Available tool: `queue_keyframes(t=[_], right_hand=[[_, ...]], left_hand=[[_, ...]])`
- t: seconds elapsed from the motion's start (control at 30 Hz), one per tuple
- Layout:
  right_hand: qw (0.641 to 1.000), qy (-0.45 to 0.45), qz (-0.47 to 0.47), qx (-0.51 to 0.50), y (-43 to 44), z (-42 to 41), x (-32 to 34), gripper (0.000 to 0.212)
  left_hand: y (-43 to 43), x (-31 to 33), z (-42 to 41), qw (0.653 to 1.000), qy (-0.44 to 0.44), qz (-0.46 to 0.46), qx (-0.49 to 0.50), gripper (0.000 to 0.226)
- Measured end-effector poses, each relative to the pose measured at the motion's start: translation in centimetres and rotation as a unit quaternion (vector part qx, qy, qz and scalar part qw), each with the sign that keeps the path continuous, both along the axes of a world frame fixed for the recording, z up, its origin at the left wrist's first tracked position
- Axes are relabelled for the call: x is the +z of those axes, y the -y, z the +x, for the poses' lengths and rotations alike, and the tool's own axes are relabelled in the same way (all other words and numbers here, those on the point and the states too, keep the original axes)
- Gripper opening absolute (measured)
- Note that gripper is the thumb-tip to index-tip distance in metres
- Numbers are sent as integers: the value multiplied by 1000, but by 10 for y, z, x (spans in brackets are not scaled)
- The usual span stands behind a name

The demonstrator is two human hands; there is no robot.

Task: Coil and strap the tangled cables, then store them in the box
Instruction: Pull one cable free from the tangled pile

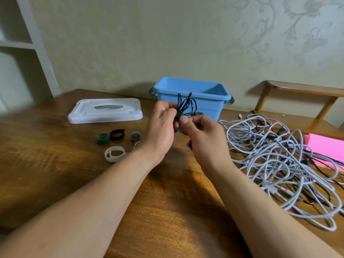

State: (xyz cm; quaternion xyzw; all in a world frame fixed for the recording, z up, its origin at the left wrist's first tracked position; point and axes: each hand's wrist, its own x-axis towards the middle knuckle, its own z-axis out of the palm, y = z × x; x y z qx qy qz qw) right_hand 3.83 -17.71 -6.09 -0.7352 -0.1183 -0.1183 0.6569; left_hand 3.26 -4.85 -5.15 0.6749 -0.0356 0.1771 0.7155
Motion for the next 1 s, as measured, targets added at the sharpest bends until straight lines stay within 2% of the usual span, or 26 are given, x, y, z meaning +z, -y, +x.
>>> queue_keyframes(t=[0.1, 0.23, 0.37, 0.47, 0.57, 0.67, 0.77, 0.83, 0.9, 1.0], right_hand=[[999, 13, 13, 27, -1, 0, -2, 19], [987, -7, 63, 148, 2, 1, 0, 26], [966, -25, 111, 232, 6, 7, 0, 22], [962, -17, 122, 244, 7, 9, -1, 18], [965, -5, 132, 227, 8, 10, -1, 29], [971, -1, 138, 194, 9, 14, -4, 32], [978, -21, 145, 148, 12, 16, -4, 24], [980, -50, 154, 114, 15, 16, -1, 24], [976, -80, 168, 111, 17, 15, 2, 34], [971, -102, 181, 116, 17, 14, 2, 39]], left_hand=[[1, 4, -2, 1000, 12, -19, 1, 22], [1, 9, -6, 997, 32, -60, -22, 26], [2, 9, -7, 998, 21, -55, -38, 35], [0, 9, -6, 997, 5, -53, -47, 37], [2, 8, -7, 998, -12, -35, -52, 28], [5, 5, -6, 999, -9, 14, -51, 27], [3, 1, -6, 991, 33, 128, -30, 17], [2, -4, -7, 972, 69, 224, -11, 7], [4, -7, -6, 943, 106, 313, 29, 20], [4, -8, -3, 910, 145, 382, 71, 25]])
